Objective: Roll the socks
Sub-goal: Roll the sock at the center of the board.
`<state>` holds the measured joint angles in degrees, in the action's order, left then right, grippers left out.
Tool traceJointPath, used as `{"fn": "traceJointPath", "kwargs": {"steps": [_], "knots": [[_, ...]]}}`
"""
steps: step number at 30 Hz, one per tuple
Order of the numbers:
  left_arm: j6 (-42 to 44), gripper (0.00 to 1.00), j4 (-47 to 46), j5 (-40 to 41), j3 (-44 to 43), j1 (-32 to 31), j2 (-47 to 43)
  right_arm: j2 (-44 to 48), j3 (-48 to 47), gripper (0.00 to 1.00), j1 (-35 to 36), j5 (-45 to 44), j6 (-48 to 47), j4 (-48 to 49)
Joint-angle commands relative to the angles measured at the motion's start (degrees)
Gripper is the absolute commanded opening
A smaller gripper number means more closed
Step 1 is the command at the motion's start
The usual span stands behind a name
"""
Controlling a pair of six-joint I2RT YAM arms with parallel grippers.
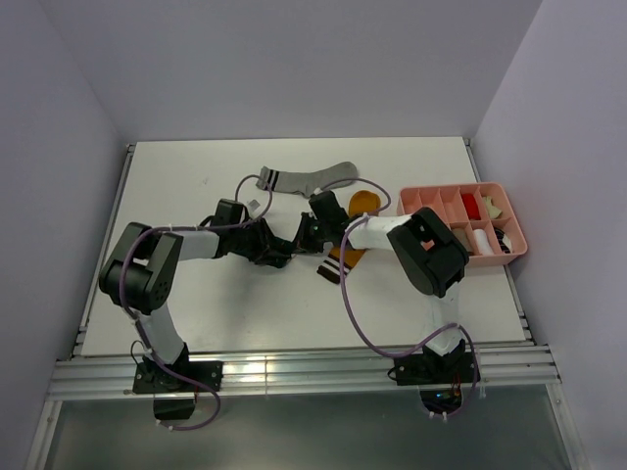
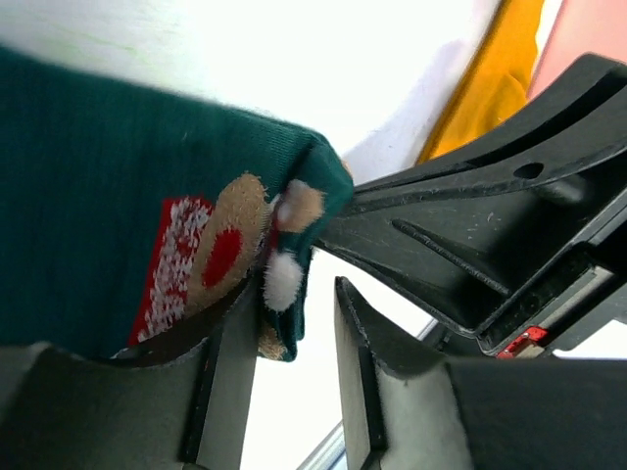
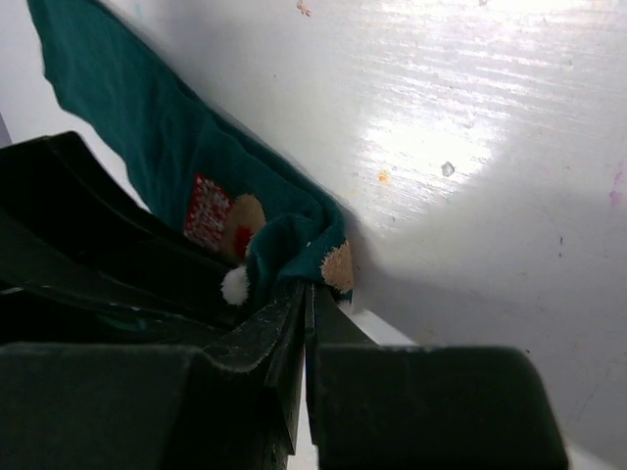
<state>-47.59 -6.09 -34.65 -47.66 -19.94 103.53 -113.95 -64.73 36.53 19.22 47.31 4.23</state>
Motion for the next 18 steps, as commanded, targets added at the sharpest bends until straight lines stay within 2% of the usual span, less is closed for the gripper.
{"fn": "traceJointPath", "kwargs": {"steps": [1, 9, 18], "knots": [[4.87, 0.42, 5.64, 6.79, -1.56, -0.01, -2.71, -0.39, -2.15, 0.07, 0.91, -2.35, -0.38, -3.17], [10.76, 0.42, 11.71, 17.05, -3.32, -4.22, -4.74, -0.22, -2.33, 0.07, 1.43, -1.91, 0.15, -3.09], [13.66, 0.43, 13.29, 23.83, -3.93, -7.83, -7.19, 4.78, -0.84, 0.10, 1.52, -1.55, -0.46, -1.41]]}}
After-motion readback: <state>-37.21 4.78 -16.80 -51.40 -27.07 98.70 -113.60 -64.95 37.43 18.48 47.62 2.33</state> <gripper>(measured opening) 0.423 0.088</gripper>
